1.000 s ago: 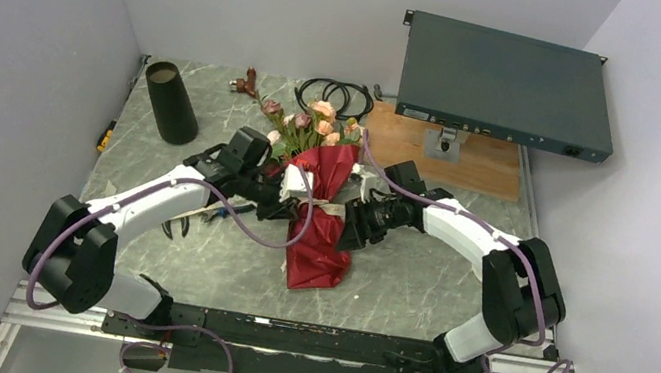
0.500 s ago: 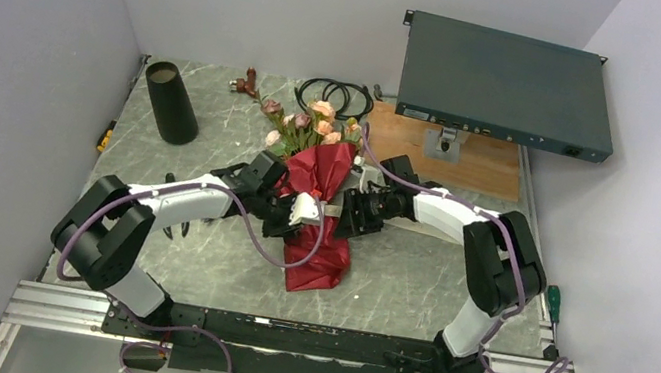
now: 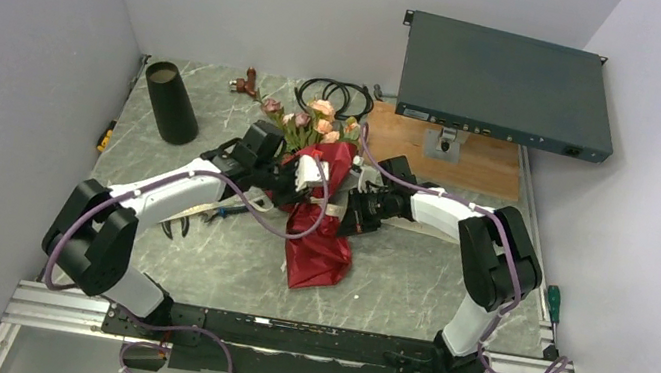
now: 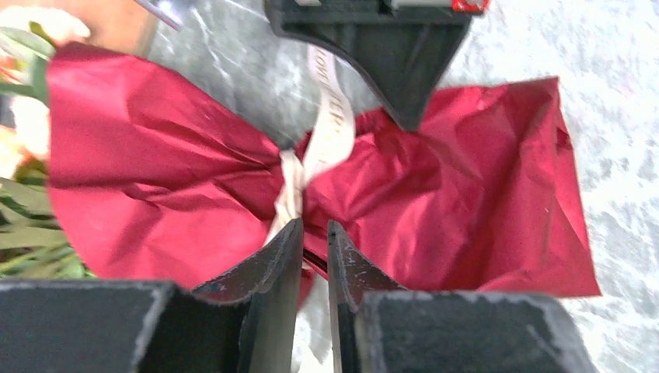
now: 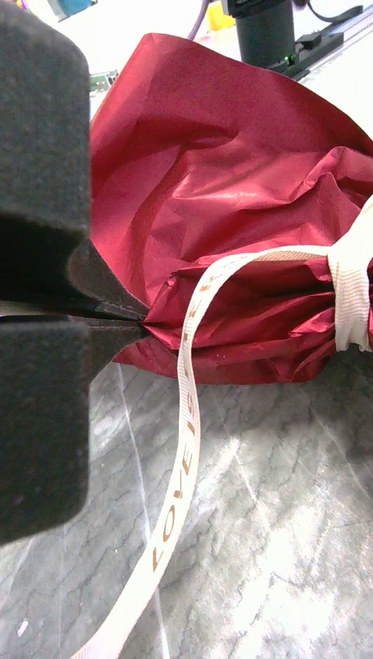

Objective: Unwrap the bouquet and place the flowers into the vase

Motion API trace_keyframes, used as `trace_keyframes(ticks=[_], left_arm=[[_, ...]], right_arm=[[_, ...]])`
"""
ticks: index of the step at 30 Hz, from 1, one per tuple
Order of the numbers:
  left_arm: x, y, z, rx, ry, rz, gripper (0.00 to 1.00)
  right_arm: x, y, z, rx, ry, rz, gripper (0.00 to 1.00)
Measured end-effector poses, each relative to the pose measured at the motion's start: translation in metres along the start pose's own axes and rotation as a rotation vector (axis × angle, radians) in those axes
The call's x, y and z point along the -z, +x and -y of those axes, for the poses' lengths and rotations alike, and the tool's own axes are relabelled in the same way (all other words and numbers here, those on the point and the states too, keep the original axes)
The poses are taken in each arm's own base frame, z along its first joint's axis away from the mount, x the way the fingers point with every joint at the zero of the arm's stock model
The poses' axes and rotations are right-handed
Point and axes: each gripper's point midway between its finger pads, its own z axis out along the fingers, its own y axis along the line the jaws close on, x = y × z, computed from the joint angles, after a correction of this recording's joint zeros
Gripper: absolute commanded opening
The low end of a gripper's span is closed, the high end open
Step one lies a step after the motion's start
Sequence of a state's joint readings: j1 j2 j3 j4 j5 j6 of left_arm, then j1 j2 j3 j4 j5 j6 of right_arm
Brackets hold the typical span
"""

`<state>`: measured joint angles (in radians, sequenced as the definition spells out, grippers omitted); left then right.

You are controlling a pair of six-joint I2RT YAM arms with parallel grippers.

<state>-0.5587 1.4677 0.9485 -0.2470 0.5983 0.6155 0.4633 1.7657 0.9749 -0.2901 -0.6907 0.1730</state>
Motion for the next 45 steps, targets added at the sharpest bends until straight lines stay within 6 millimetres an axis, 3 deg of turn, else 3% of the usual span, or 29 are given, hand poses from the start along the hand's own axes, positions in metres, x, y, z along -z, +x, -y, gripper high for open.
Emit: trace_keyframes(ticks=[5, 9, 13, 22, 29, 39, 45], left_arm=[[-0.01, -0.02, -0.026, -0.032, -0.053, 0.032, 0.26], [-0.028, -0.002, -0.033, -0.018, -0.053, -0.018, 0.28], [-0.034, 0.016, -0.03, -0.003, -0.04, -0.073, 0.26], [-0.028, 0.027, -0.025, 0.016, -0.025, -0.116, 0.19], [-0.021, 0.037, -0.03, 0.047, -0.038, -0.141, 0.0], [-0.004, 0.052, -0.049, 0.119, -0.089, -0.155, 0.0], [0.016, 0.05, -0.063, 0.145, -0.167, -0.138, 0.0]], right_arm=[[-0.001, 0.0, 0.0, -0.004, -0.001, 0.006, 0.0], [-0.002, 0.0, 0.0, -0.005, -0.004, 0.009, 0.0], [-0.002, 0.001, 0.001, -0.005, -0.006, 0.012, 0.0], [-0.003, 0.002, 0.001, -0.016, -0.007, 0.025, 0.0], [-0.003, 0.002, 0.001, -0.016, -0.006, 0.026, 0.0], [-0.003, 0.003, 0.002, -0.014, -0.003, 0.028, 0.0], [-0.003, 0.004, 0.002, -0.014, -0.003, 0.027, 0.0]])
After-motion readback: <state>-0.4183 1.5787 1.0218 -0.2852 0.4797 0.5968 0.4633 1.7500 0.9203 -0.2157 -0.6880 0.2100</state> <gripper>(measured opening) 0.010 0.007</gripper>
